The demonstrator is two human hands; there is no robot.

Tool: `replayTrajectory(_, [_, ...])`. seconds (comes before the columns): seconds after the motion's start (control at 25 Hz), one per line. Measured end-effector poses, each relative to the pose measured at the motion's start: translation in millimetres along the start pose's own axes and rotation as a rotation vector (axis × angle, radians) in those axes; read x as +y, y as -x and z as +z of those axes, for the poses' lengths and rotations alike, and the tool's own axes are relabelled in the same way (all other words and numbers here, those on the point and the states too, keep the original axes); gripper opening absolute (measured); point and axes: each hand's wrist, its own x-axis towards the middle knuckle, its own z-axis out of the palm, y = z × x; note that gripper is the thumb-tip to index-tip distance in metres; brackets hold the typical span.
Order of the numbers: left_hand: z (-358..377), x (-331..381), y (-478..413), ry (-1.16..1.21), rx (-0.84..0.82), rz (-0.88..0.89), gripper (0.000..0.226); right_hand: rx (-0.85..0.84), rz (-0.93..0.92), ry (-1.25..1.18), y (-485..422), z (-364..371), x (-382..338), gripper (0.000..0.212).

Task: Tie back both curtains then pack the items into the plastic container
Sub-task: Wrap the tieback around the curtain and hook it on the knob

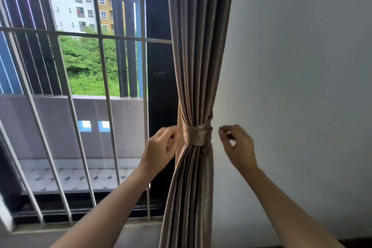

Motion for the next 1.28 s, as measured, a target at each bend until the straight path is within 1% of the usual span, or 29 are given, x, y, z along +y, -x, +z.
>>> replayTrajectory(0.04, [-6, 2, -16, -0.022, 0.020, 0.036, 0.021, 0.045, -0.067, 0.031, -15, -5, -4, 0.012])
replayTrajectory(0.08, [-11, 4, -30, -0.059, -0.015, 0.067, 0.023, 0.003, -0.129, 0.078, -29, -9, -8, 0.015])
replayTrajectory(0.2, [-12, 7, -52, -0.186, -0.253, 0.113, 0.024, -0.338, -0.215, 0.301, -57, -16, -18, 0.019])
replayTrajectory(0.24, [-11, 6, -54, -0.196, -0.321, 0.114, 0.022, -0.402, -0.224, 0.363, -59, -17, -19, 0.021])
replayTrajectory(0.28, [-11, 6, -54, -0.188, -0.371, 0.112, 0.020, -0.431, -0.237, 0.401, -60, -17, -20, 0.023])
replayTrajectory(0.36, [-11, 6, -53, -0.182, -0.399, 0.105, 0.019, -0.439, -0.281, 0.412, -60, -17, -26, 0.023])
replayTrajectory(0.44, [-11, 8, -54, -0.202, -0.381, 0.102, 0.018, -0.457, -0.305, 0.437, -61, -13, -32, 0.020])
replayTrajectory(0.52, [-12, 11, -59, -0.247, -0.339, 0.136, 0.017, -0.472, -0.282, 0.496, -66, -10, -37, 0.022])
replayTrajectory(0.6, [-14, 13, -63, -0.261, -0.285, 0.145, 0.017, -0.468, -0.243, 0.506, -71, -11, -41, 0.023])
replayTrajectory(0.72, [-19, 12, -65, -0.259, -0.302, 0.102, 0.018, -0.452, -0.200, 0.486, -69, -10, -42, 0.021])
replayTrajectory(0.76, [-22, 11, -65, -0.245, -0.289, 0.102, 0.019, -0.422, -0.186, 0.456, -66, -9, -42, 0.020])
replayTrajectory(0.8, [-25, 12, -67, -0.217, -0.246, 0.114, 0.022, -0.358, -0.164, 0.400, -63, -9, -44, 0.018])
replayTrajectory(0.88, [-33, 13, -77, -0.156, -0.090, 0.124, 0.024, -0.171, -0.132, 0.249, -64, -12, -53, 0.015])
replayTrajectory(0.92, [-38, 12, -83, -0.143, -0.018, 0.113, 0.021, -0.099, -0.146, 0.188, -67, -13, -61, 0.015])
replayTrajectory(0.96, [-44, 11, -87, -0.146, 0.026, 0.097, 0.018, -0.084, -0.164, 0.144, -70, -13, -71, 0.015])
replayTrajectory(1.04, [-54, 5, -86, -0.182, 0.039, 0.064, 0.014, -0.163, -0.180, 0.107, -68, -4, -92, 0.016])
replayTrajectory(1.12, [-63, -7, -77, -0.224, 0.030, 0.005, 0.015, -0.244, -0.185, 0.069, -63, 16, -108, 0.016])
replayTrajectory(1.2, [-75, -22, -66, -0.273, 0.008, -0.069, 0.025, -0.272, -0.221, 0.063, -59, 46, -118, 0.018])
replayTrajectory(1.28, [-96, -46, -52, -0.387, -0.049, -0.157, 0.040, -0.310, -0.242, 0.033, -55, 88, -130, 0.024])
